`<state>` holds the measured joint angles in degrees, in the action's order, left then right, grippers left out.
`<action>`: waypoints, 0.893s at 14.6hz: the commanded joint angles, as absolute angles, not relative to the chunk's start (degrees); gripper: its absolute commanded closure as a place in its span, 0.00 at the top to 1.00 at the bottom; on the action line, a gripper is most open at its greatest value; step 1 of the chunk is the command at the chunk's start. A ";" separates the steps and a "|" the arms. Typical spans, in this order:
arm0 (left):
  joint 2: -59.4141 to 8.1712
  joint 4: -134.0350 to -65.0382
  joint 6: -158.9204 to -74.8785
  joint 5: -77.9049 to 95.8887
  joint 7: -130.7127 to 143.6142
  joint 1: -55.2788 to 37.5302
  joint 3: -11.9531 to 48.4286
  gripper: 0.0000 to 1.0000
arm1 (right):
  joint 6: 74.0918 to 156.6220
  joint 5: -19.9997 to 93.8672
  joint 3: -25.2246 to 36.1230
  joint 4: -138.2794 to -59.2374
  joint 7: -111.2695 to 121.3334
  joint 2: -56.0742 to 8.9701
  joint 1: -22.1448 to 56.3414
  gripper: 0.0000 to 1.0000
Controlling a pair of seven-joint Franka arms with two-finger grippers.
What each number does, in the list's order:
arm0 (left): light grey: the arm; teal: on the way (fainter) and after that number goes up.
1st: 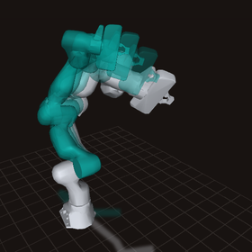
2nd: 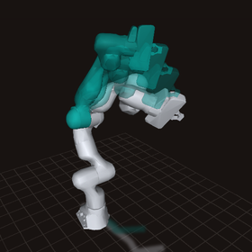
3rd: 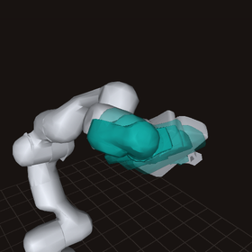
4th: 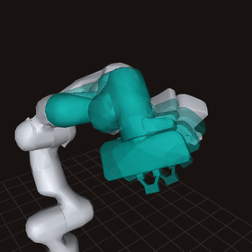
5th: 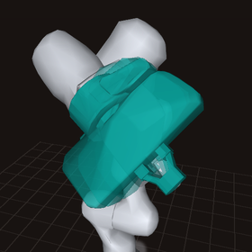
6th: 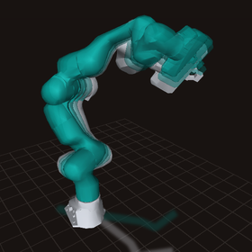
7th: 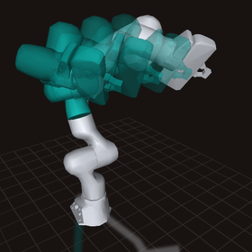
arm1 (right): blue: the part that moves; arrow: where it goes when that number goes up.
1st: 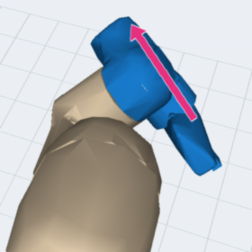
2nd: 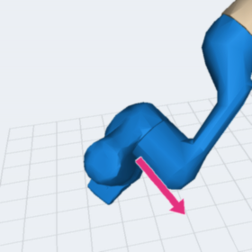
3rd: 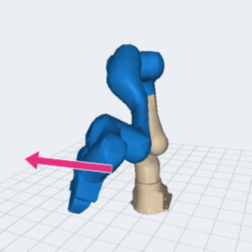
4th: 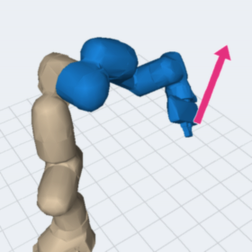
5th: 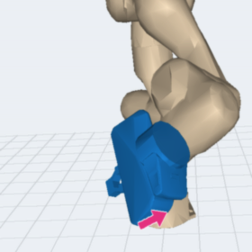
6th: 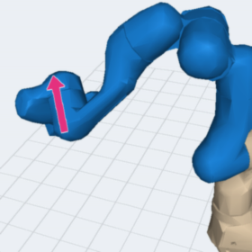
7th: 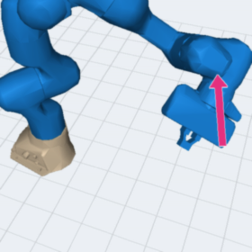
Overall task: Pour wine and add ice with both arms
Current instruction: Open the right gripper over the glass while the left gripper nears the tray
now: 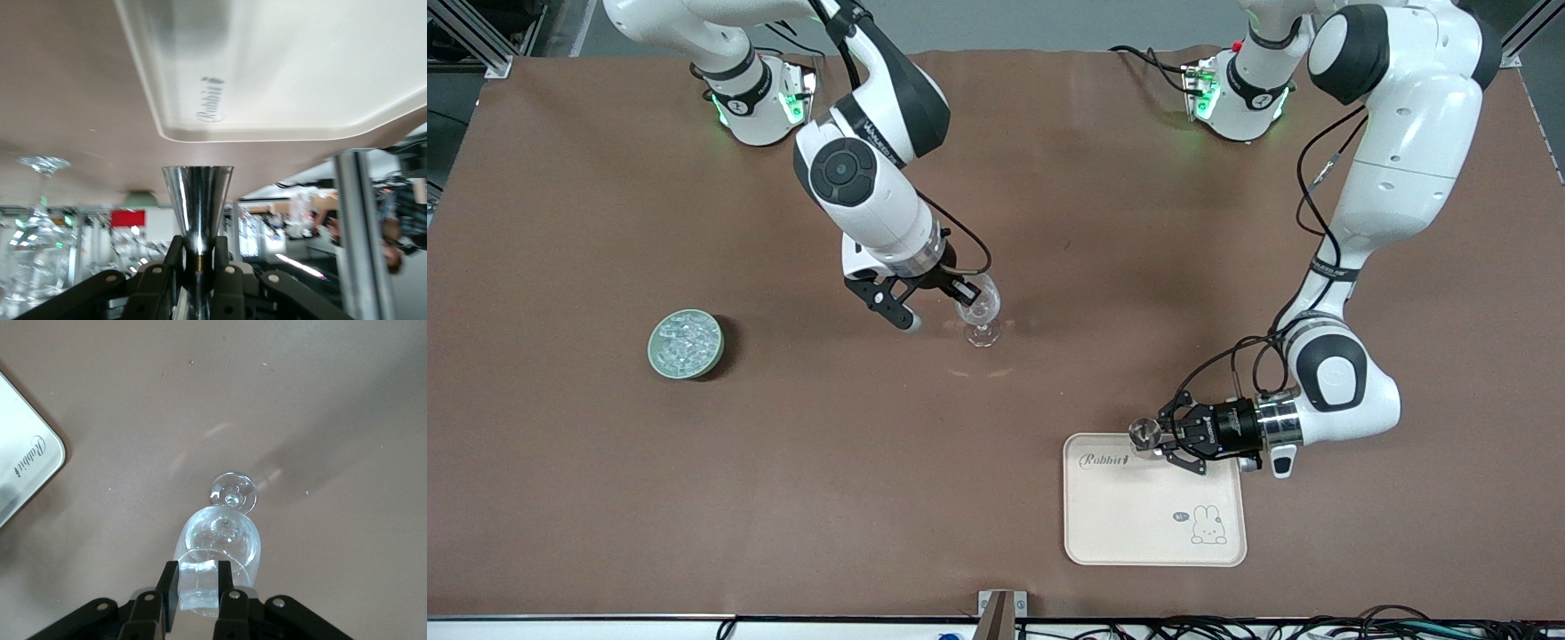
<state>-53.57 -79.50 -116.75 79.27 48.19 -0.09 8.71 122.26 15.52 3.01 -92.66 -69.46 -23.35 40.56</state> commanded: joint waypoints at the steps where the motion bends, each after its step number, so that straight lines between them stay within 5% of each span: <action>1: -55.28 -76.47 -114.96 84.63 47.81 -0.88 6.15 0.01 | 122.34 16.08 3.52 -92.90 -70.22 -23.64 41.22 0.15; 3: -57.38 -73.76 -115.22 85.78 48.34 -0.88 5.89 0.01 | 121.99 16.08 3.43 -92.90 -70.14 -23.64 40.96 0.19; 8: -61.08 -68.65 -117.50 86.04 47.55 -0.97 6.15 0.01 | 122.08 16.08 3.43 -92.81 -70.22 -23.64 41.22 0.77; 13: -63.98 -66.45 -121.80 87.97 48.16 -1.66 6.94 0.01 | 121.73 16.61 3.52 -91.76 -70.23 -23.21 40.61 0.89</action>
